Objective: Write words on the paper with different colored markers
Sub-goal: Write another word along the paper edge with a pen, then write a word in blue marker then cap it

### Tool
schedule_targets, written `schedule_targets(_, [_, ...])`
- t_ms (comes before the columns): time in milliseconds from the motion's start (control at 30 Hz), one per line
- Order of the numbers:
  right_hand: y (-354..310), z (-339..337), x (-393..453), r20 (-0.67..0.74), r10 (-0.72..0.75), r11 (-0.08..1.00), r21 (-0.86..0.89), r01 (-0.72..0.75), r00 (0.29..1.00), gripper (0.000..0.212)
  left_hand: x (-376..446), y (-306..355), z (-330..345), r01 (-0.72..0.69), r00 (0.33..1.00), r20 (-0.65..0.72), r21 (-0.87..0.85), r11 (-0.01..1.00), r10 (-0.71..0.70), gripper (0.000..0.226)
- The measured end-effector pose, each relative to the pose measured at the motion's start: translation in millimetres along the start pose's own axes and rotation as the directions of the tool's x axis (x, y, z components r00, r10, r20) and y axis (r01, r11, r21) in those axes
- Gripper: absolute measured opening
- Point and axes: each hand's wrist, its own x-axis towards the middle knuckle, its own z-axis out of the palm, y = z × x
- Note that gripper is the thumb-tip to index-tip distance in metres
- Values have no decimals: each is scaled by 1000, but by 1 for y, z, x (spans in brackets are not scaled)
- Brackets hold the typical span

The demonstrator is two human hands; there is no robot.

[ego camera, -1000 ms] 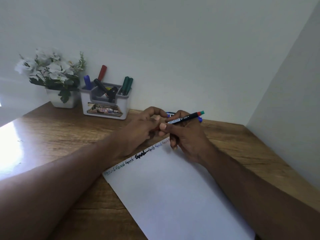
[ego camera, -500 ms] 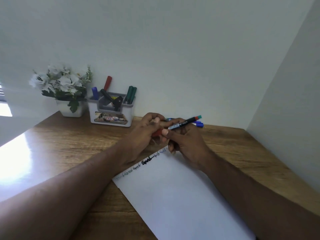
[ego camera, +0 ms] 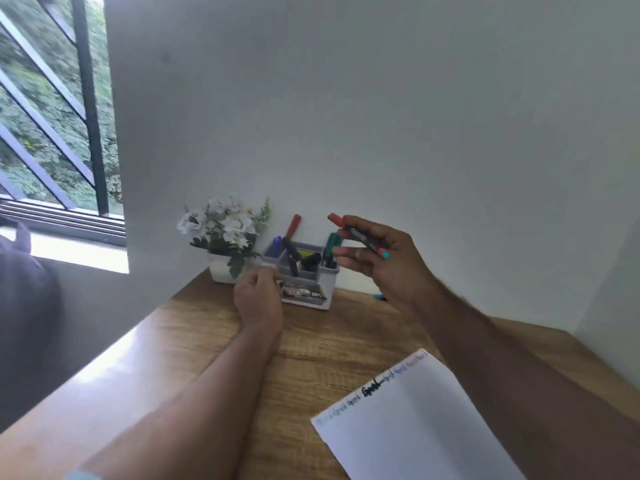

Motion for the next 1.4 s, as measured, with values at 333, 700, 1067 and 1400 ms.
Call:
schedule_targets(333, [26, 52, 94, -267, -8, 998, 62, 25, 964, 43, 19, -15, 7, -87, 995, -50, 39, 995, 89, 23])
schedule_targets(700, [61, 72, 106, -276, -175, 917, -395, 54, 945, 45, 18, -17, 8, -122, 990, -47, 178, 976, 132, 20])
schedule_targets(1067, [43, 26, 78, -252, -199, 849, -527, 38, 947, 12, 4, -6, 8, -189, 982, 31, 299, 935, 188, 17])
schedule_targets(1400, [55, -83, 1, -278, -124, 606, -781, -149, 952, 13, -42, -15, 23, -620, 604, 763, 267, 738, 231, 14])
